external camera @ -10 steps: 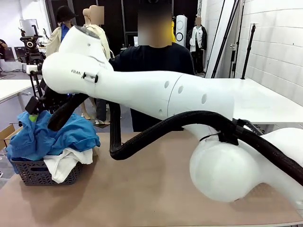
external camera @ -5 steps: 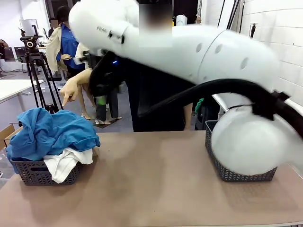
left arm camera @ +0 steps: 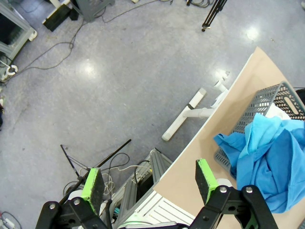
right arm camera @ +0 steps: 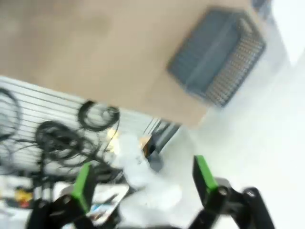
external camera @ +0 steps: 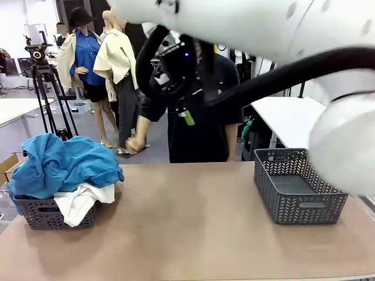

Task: Sort the tops and bottoms.
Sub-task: Sort the clothes according to human instructions.

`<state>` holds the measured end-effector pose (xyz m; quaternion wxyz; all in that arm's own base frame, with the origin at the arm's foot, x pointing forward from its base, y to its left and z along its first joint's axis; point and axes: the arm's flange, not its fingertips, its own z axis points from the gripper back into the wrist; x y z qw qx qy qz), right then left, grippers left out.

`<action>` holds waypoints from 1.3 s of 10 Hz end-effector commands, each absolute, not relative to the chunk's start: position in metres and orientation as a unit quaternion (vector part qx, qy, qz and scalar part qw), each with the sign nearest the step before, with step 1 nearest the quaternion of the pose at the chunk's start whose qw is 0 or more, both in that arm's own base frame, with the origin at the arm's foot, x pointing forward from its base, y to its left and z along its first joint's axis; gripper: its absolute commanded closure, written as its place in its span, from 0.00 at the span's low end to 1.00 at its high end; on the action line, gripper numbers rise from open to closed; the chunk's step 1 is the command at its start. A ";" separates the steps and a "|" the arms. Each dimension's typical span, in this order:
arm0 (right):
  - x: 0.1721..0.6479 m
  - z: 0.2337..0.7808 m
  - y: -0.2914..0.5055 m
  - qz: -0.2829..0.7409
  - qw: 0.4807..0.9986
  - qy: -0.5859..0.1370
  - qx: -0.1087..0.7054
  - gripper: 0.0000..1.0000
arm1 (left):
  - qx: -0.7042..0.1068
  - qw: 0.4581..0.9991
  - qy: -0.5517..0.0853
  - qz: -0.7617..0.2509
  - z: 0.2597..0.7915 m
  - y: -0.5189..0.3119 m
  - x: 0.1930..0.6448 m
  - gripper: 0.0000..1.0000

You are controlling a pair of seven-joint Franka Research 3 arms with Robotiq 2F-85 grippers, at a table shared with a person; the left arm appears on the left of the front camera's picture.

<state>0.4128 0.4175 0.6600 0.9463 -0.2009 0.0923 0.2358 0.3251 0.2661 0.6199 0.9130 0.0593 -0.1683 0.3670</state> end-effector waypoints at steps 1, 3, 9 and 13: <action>0.375 0.667 0.406 0.182 0.963 0.085 -0.183 0.00 | 0.059 0.916 -0.164 0.362 0.622 0.268 0.324 0.00; 0.413 0.660 0.417 0.236 0.946 0.092 -0.201 0.00 | 0.043 0.920 -0.207 0.330 0.651 0.244 0.311 0.00; 0.394 0.659 0.343 0.143 0.962 0.089 -0.217 0.00 | -0.115 0.939 -0.290 0.148 0.745 0.096 0.278 0.00; 0.318 0.626 0.183 0.004 0.979 0.060 -0.192 0.00 | -0.099 0.961 -0.245 0.079 0.688 0.013 0.275 0.00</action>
